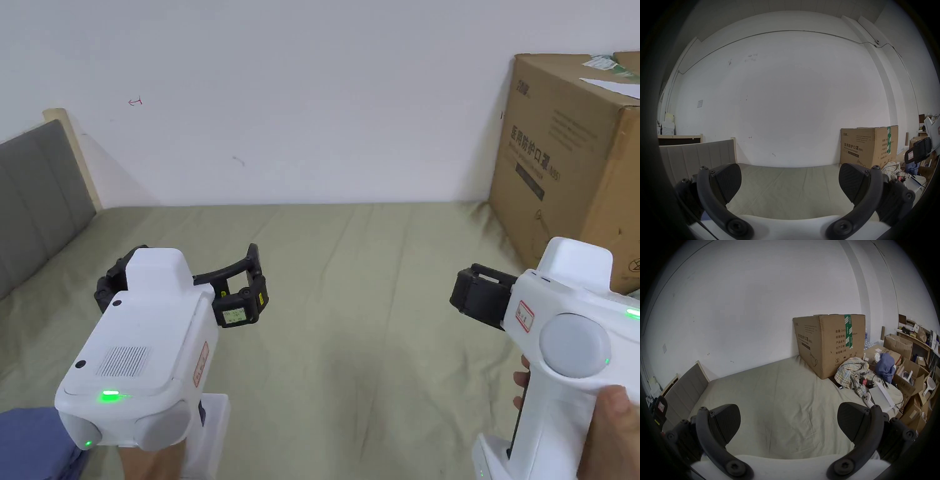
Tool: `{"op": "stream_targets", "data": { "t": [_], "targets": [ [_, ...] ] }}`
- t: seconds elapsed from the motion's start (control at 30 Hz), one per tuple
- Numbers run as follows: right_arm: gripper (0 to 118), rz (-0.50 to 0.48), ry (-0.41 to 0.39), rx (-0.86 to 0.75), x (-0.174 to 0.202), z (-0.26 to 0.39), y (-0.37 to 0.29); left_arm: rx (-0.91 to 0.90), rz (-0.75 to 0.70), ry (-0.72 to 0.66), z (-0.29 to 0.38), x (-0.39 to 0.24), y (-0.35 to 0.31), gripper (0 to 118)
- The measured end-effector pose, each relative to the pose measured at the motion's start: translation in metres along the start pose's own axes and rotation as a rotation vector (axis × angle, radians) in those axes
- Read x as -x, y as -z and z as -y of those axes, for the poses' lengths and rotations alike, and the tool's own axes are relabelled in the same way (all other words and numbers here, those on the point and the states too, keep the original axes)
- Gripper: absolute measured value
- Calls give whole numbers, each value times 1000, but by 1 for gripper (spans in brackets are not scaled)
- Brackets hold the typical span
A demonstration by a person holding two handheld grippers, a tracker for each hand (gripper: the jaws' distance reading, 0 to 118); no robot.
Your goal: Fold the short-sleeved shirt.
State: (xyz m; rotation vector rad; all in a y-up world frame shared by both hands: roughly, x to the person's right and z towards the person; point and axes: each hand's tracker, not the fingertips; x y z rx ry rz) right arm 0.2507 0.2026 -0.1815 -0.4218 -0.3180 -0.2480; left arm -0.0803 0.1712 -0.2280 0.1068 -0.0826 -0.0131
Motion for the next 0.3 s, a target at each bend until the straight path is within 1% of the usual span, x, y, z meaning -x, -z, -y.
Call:
{"op": "stream_targets", "data": {
  "t": [0.1, 0.17, 0.3],
  "targets": [
    [117, -16, -18, -30, 2, 0, -1, -2, -2, -4, 0, 0, 1, 118],
    [117, -9, -36, -41, 4, -1, -2, 1, 0, -2, 0, 0, 1, 118],
    [117, -17, -26, -36, 3, -2, -2, 1, -3, 0, 1, 0, 2, 118]
  ]
}}
